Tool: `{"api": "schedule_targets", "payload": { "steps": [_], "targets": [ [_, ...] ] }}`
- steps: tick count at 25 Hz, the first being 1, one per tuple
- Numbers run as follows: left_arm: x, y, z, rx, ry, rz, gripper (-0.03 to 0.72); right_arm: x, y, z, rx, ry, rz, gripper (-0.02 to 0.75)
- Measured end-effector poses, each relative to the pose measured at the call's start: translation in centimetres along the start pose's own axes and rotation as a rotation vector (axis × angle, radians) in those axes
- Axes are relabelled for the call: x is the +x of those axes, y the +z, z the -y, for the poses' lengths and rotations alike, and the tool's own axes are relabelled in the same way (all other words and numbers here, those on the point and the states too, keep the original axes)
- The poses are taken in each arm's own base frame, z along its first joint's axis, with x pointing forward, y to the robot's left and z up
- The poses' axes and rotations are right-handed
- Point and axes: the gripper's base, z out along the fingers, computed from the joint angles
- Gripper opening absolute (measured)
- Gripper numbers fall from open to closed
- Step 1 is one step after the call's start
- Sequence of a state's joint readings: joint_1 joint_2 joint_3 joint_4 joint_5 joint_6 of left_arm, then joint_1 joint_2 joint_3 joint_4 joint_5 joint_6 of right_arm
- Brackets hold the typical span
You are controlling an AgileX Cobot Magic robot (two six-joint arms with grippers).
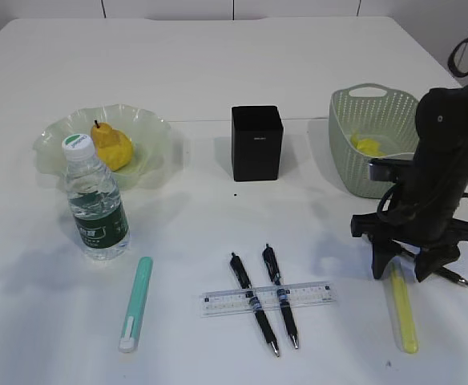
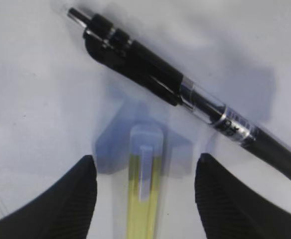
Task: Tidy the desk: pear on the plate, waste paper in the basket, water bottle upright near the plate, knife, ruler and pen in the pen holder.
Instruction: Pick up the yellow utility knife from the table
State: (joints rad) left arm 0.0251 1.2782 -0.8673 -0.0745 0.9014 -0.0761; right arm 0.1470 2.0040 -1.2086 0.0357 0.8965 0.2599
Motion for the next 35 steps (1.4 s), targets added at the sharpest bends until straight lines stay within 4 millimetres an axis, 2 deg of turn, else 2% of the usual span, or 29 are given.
{"api": "schedule_targets", "payload": {
  "steps": [5,9,15,24,27,35],
  "targets": [
    [0.0,0.0,0.0,0.000,0.000,0.000,0.571,-0.1,0.5,0.0,0.002,0.001,-0.009,0.419],
    [0.0,0.0,0.0,0.000,0.000,0.001,0.569,-0.1,0.5,0.0,0.002,-0.001,-0.009,0.354],
    [-0.1,0.0,0.0,0.000,0.000,0.006,0.565,-0.1,0.6,0.0,0.002,-0.013,-0.011,0.148],
    [-0.1,0.0,0.0,0.001,0.000,0.008,0.563,0.0,0.4,-0.1,-0.011,-0.071,-0.008,0.127],
    [-0.1,0.0,0.0,0.001,0.000,0.008,0.563,0.1,-0.9,-0.2,-0.032,-0.091,0.025,0.127],
    [-0.1,0.0,0.0,0.001,0.000,0.008,0.563,0.5,-6.1,-0.3,-0.066,-0.159,0.169,0.127]
  ]
}}
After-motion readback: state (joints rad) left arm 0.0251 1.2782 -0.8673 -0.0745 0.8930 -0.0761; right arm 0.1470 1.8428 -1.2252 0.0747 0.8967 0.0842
